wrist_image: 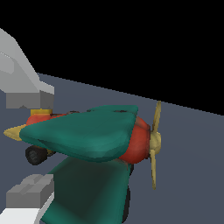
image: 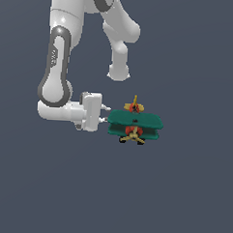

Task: Pick up the object and move it to a goal position.

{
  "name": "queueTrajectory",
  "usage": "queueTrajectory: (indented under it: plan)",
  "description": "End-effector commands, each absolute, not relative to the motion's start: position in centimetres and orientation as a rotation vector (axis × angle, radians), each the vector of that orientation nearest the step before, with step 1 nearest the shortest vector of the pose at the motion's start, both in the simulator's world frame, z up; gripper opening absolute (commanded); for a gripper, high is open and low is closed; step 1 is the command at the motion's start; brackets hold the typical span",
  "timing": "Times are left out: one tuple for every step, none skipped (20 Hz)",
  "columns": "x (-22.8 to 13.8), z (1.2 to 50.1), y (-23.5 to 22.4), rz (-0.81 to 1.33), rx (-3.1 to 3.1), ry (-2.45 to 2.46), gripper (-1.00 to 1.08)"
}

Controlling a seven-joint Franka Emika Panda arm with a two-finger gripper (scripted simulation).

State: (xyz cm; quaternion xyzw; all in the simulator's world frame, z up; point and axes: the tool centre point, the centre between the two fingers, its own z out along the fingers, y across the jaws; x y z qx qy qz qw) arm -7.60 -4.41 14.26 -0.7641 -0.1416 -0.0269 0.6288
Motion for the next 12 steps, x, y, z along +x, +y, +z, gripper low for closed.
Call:
queueTrajectory:
  plan:
    - [-7.48,14.51,-4.47,-0.081,-1.731,-0.326,0.28]
    - [-7.44,14.57,-4.5,-0.086,-1.725,-0.326,0.28]
    - [-7.41,14.62,-4.52,-0.091,-1.721,-0.327,0.28]
    - [-7.38,14.65,-4.56,-0.095,-1.718,-0.328,0.28]
    - [-7.36,14.65,-4.59,-0.099,-1.716,-0.33,0.28]
    - [-7.33,14.62,-4.63,-0.102,-1.715,-0.333,0.28]
    - [-7.31,14.58,-4.68,-0.105,-1.716,-0.336,0.28]
    - [-7.28,14.51,-4.72,-0.107,-1.717,-0.339,0.28]
    - [-7.27,14.44,-4.76,-0.108,-1.719,-0.343,0.28]
    - [-7.26,14.39,-4.79,-0.109,-1.72,-0.345,0.28]
    - [-7.25,14.36,-4.8,-0.109,-1.721,-0.347,0.28]
    - [-7.24,14.32,-4.83,-0.109,-1.721,-0.347,0.28]
